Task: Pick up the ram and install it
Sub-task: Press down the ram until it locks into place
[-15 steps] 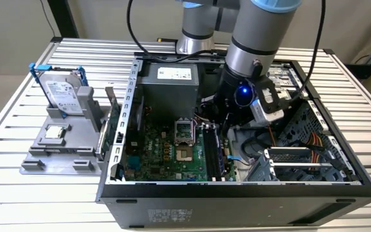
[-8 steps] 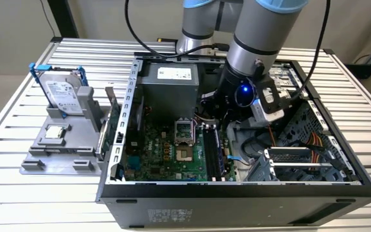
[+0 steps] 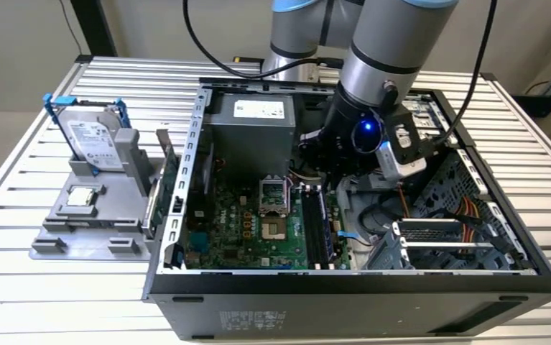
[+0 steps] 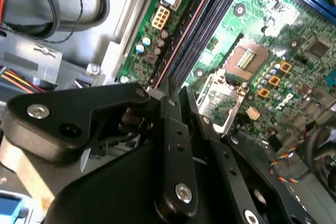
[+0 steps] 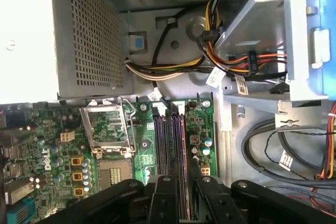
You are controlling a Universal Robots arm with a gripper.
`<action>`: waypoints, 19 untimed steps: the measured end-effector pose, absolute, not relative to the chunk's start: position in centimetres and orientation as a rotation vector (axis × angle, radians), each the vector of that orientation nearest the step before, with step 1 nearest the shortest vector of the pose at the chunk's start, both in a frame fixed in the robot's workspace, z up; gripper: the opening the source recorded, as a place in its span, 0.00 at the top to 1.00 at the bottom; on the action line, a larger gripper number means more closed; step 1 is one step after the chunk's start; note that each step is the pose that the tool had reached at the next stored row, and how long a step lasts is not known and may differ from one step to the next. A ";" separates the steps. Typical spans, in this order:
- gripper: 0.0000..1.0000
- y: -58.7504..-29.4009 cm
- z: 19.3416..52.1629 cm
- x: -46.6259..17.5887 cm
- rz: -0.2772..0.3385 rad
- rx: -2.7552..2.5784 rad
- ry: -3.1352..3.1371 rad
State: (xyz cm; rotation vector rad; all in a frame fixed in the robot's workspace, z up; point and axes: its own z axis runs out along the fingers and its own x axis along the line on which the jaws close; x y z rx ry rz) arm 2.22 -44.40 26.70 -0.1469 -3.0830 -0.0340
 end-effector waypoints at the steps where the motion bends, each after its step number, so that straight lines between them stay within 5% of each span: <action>1: 1.00 -44.4 26.7 2.2 -0.034 -0.147 -3.083; 19: 1.00 -44.4 26.8 2.3 -0.034 -0.131 -3.084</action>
